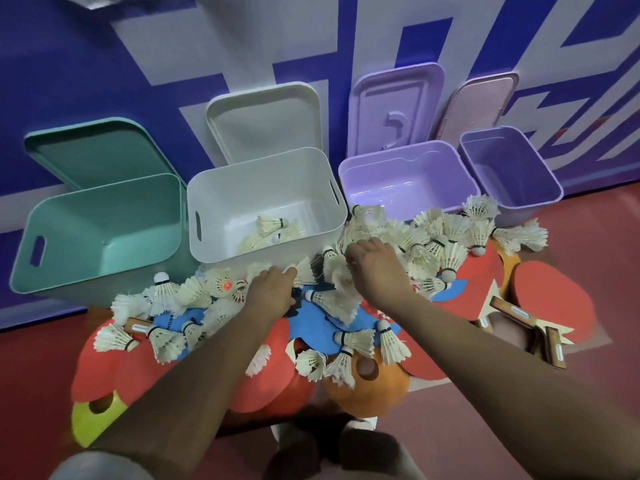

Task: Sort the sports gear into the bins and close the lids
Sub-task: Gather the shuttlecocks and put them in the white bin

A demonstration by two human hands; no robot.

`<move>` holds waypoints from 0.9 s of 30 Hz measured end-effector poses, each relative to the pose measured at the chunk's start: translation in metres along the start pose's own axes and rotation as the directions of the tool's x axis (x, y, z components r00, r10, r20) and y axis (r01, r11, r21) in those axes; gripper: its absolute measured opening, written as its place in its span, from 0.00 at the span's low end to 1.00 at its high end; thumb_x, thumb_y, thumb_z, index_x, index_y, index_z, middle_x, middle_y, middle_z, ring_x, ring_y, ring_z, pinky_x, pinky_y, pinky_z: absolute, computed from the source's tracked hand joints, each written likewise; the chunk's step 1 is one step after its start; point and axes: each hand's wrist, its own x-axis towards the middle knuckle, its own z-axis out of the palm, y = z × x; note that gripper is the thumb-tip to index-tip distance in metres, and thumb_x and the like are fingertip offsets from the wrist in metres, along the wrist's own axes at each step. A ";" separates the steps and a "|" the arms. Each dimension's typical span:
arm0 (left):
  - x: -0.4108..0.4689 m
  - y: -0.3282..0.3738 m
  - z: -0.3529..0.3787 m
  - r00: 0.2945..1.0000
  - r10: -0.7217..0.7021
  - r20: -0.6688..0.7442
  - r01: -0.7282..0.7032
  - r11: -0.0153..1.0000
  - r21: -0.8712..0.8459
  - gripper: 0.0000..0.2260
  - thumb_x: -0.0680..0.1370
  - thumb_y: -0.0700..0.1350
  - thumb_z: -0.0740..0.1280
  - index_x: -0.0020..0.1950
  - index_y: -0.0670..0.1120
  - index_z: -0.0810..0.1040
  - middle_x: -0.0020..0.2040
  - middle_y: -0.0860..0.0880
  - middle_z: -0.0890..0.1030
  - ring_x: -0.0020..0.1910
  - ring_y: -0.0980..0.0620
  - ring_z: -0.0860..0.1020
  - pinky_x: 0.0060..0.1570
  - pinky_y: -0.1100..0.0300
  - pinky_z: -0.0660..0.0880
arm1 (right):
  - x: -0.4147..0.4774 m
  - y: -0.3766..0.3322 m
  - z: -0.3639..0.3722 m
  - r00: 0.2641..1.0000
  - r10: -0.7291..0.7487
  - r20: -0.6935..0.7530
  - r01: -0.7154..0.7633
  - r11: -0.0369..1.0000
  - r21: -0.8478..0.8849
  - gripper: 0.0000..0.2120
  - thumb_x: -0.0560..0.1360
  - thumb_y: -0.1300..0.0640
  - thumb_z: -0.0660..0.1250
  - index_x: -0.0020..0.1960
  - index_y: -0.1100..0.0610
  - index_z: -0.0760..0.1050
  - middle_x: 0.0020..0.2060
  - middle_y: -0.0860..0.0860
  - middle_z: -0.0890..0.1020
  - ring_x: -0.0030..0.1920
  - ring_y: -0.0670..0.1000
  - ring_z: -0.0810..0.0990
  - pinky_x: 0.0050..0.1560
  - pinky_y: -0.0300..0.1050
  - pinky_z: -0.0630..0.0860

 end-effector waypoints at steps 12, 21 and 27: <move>-0.031 -0.021 -0.029 0.875 -0.253 -0.412 -0.018 0.835 -0.550 0.04 0.78 0.44 0.66 0.50 0.47 0.80 0.39 0.51 0.82 0.38 0.49 0.79 0.39 0.57 0.76 | 0.016 -0.017 -0.043 0.978 0.210 0.012 -0.161 0.709 0.687 0.04 0.77 0.59 0.67 0.44 0.54 0.72 0.38 0.48 0.77 0.37 0.46 0.73 0.37 0.38 0.69; -0.038 -0.021 -0.058 0.971 -0.238 0.013 0.032 0.077 -0.997 0.08 0.77 0.46 0.67 0.38 0.50 0.73 0.42 0.45 0.77 0.44 0.47 0.76 0.49 0.46 0.78 | 0.042 -0.048 -0.046 0.968 0.186 0.168 -0.246 0.578 0.778 0.04 0.75 0.60 0.67 0.44 0.56 0.73 0.33 0.47 0.74 0.34 0.46 0.72 0.37 0.40 0.70; -0.043 -0.014 -0.057 0.974 -0.155 0.163 0.155 -0.061 -0.986 0.08 0.80 0.54 0.64 0.50 0.51 0.78 0.55 0.44 0.81 0.54 0.43 0.81 0.60 0.38 0.74 | 0.047 -0.050 -0.044 0.980 0.138 0.141 -0.196 0.749 0.633 0.03 0.74 0.61 0.66 0.45 0.57 0.72 0.31 0.48 0.74 0.32 0.47 0.73 0.34 0.42 0.68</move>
